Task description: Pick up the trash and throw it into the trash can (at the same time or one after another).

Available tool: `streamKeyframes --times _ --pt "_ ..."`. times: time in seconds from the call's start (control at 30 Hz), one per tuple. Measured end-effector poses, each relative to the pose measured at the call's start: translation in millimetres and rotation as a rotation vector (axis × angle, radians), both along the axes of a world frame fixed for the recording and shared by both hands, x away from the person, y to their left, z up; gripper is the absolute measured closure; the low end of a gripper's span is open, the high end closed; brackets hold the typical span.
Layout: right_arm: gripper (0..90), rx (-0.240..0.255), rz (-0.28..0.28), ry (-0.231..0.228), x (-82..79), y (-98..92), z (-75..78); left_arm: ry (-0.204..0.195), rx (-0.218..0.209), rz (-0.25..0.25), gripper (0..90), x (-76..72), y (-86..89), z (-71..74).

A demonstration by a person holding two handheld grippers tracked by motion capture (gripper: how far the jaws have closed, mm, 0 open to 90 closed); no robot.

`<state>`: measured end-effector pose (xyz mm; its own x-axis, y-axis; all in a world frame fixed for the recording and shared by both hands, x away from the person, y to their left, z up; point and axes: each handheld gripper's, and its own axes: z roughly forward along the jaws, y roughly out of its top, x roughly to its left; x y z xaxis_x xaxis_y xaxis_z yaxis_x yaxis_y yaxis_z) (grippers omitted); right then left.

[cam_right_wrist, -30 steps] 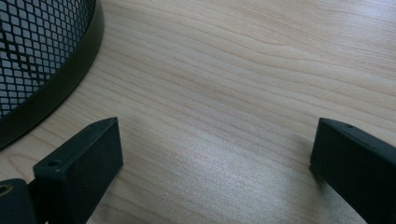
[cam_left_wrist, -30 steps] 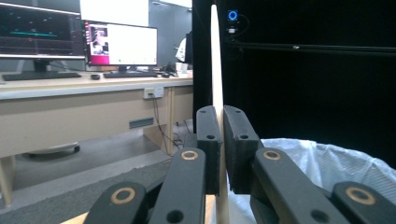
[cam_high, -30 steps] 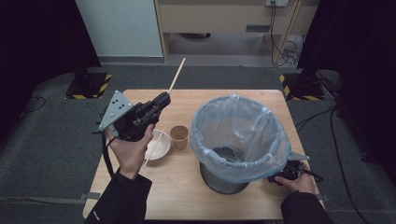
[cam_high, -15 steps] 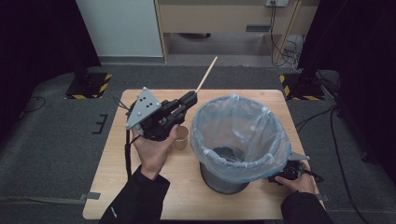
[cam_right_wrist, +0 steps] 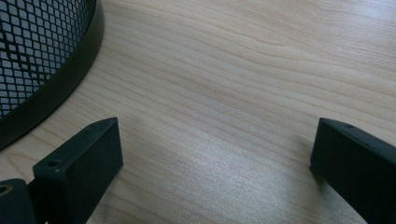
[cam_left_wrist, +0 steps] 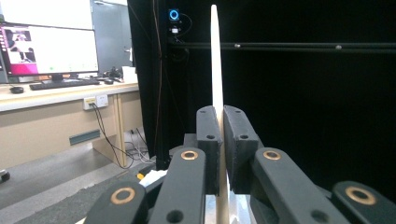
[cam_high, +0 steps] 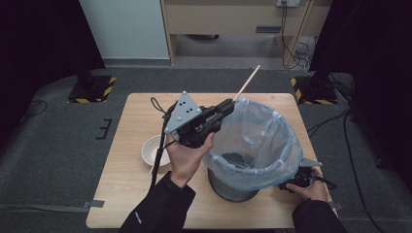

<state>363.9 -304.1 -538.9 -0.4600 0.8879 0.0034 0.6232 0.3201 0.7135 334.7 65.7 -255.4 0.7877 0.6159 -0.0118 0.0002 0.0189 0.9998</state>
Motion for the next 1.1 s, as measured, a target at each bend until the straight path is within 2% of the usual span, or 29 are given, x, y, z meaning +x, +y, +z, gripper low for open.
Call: streamKeyframes --times 0.3,0.37,0.43,0.5,0.53,0.6,0.77,0.8,0.9,0.93,0.97,1.1 --pt "2.4 0.0 0.001 0.0 0.1 0.0 0.0 0.013 0.05 -0.021 84.9 4.1 -19.0 -6.8" --pt "2.4 0.0 0.001 0.0 0.1 0.0 0.0 0.014 0.051 -0.027 81.4 5.7 -20.8 -8.2" --pt "2.4 0.0 0.001 0.0 0.1 0.0 0.0 0.022 0.045 -0.038 69.9 7.8 -21.7 -9.3" --pt "2.5 0.0 0.001 0.0 0.1 0.0 0.0 0.026 0.028 -0.038 62.8 8.2 -20.9 -10.0" --pt "2.4 0.0 0.001 0.0 0.1 0.0 0.0 0.026 0.016 -0.04 62.8 7.4 -18.8 -9.8" --pt "2.4 0.0 0.001 0.0 0.1 0.0 0.0 0.017 0.003 -0.025 57.2 4.9 -11.6 -8.7" --pt "2.4 0.0 0.001 0.0 0.1 0.0 0.0 0.001 0.013 0.008 50.4 0.9 4.9 -6.0" --pt "2.4 0.0 0.001 0.0 0.1 0.0 0.0 -0.004 0.017 0.019 46.9 0.0 10.4 -5.4" --pt "2.4 0.0 0.001 0.0 0.1 0.0 0.0 -0.008 0.02 0.056 43.8 -2.4 28.0 -5.6" --pt "2.4 0.0 0.001 0.0 0.1 0.0 0.0 -0.003 0.025 0.083 41.0 -3.9 40.5 -7.3" --pt "2.4 0.0 0.001 0.0 0.1 0.0 0.0 -0.003 0.025 0.083 39.9 -3.9 40.5 -7.3" --pt "2.4 0.0 0.001 0.0 0.1 0.0 0.0 0.011 0.047 0.133 37.4 -5.6 64.5 -15.5"
